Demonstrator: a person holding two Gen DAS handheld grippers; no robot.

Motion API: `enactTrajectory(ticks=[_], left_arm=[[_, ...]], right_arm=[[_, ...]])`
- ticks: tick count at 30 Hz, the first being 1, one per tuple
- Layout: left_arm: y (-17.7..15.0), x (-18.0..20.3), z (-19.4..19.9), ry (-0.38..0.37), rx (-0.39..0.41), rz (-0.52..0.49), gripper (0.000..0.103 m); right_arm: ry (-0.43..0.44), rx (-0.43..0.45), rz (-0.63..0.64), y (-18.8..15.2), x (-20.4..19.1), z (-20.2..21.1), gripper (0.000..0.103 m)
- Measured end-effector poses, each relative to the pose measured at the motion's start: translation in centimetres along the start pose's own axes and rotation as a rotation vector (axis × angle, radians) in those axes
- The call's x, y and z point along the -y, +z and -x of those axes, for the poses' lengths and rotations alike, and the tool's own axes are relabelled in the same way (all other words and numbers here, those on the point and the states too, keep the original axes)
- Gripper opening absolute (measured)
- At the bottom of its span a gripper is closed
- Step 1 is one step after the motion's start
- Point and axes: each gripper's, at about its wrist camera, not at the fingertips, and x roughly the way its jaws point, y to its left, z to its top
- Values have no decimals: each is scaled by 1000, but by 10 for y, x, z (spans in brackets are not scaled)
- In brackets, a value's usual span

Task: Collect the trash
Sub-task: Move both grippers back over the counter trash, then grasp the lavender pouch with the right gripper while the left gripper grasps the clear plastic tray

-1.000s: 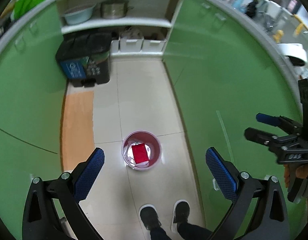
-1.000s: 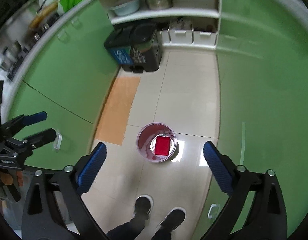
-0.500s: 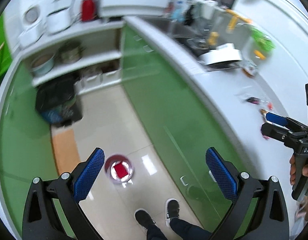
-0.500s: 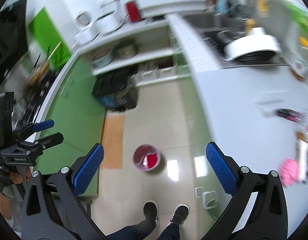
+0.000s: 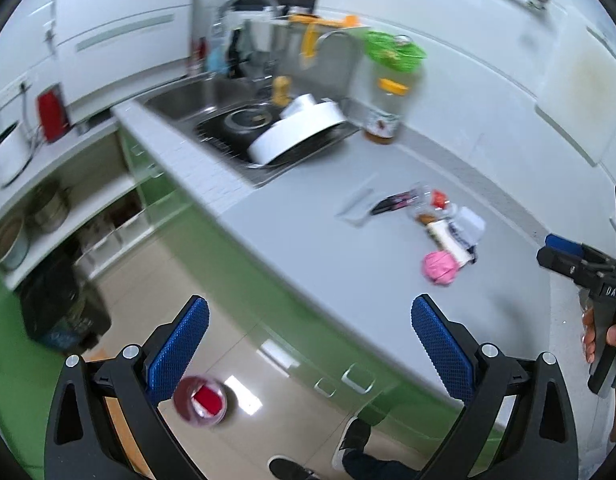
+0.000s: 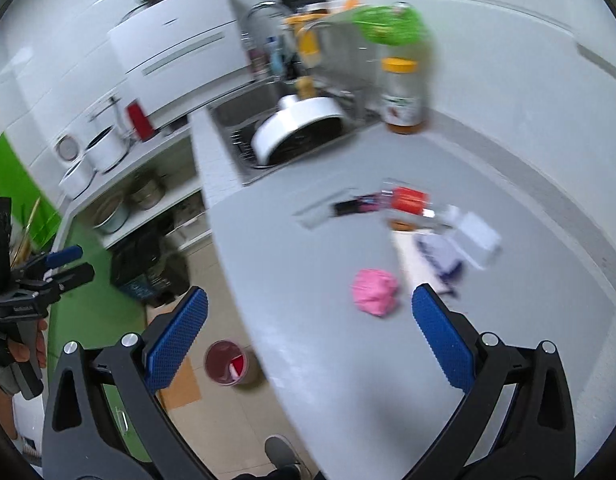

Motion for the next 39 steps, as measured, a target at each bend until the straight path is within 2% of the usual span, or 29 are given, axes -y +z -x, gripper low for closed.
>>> enactTrajectory(ticks=[6,14,20,26,32,39], left_arm=[[22,54,-37,-48,-22,-36,97],[47,88,-86,-58,-74,-76,97],[71,91,-117,-60,-99,-110,97],[91,90,-153,-64,-111,-192,97],[111,77,-197,-67,-158,-179,97],[124,58,-254,-51,-223,-162,97]], right_arm=[[-24,-13,-38,1,59,-4,100],[-52,-96,-83,8,93,-30,100],[-30,-111,-108,14,98,-48,100],[-79,-93,-138,26,103,-59,100],[-125,-95,-155,39,108,-77,100],[-111,-155,-193,43,118,-109,100]])
